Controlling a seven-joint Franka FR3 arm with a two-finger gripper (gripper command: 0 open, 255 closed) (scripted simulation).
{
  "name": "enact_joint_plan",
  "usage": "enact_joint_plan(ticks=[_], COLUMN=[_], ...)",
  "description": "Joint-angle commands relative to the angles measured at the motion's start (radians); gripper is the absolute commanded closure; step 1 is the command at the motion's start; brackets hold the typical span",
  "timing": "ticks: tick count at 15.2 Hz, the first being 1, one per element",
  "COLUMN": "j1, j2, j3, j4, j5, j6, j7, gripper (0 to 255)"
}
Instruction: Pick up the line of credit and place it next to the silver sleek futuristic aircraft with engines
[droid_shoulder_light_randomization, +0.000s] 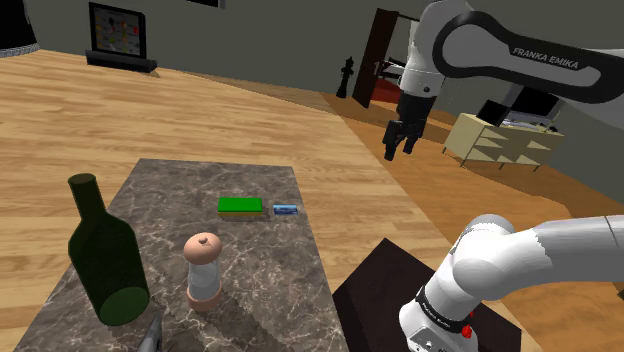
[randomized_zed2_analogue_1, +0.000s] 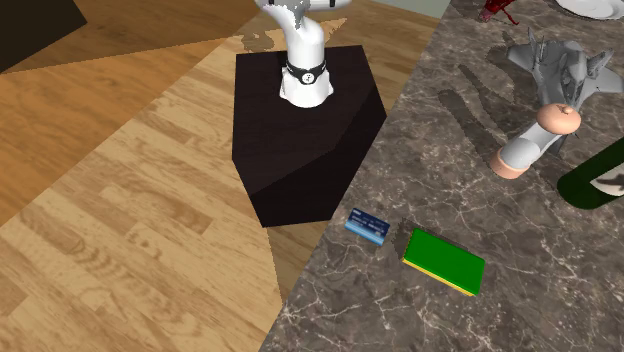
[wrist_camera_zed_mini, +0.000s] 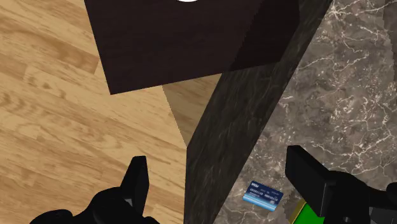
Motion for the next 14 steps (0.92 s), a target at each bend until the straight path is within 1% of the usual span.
enact_joint_plan(ticks=[1, 8, 14], j1=[0.000, 0.068, 0.114], j2=[0.000, 0.307, 0.563], j3=[0.000, -0.016, -0.003], j4=[0.000, 0.096, 0.205], j5=[0.000, -0.063, -0.111], j6=[0.000, 0.110, 0.177], j7=[0.000, -0.184, -0.323], gripper=[0, 0, 0])
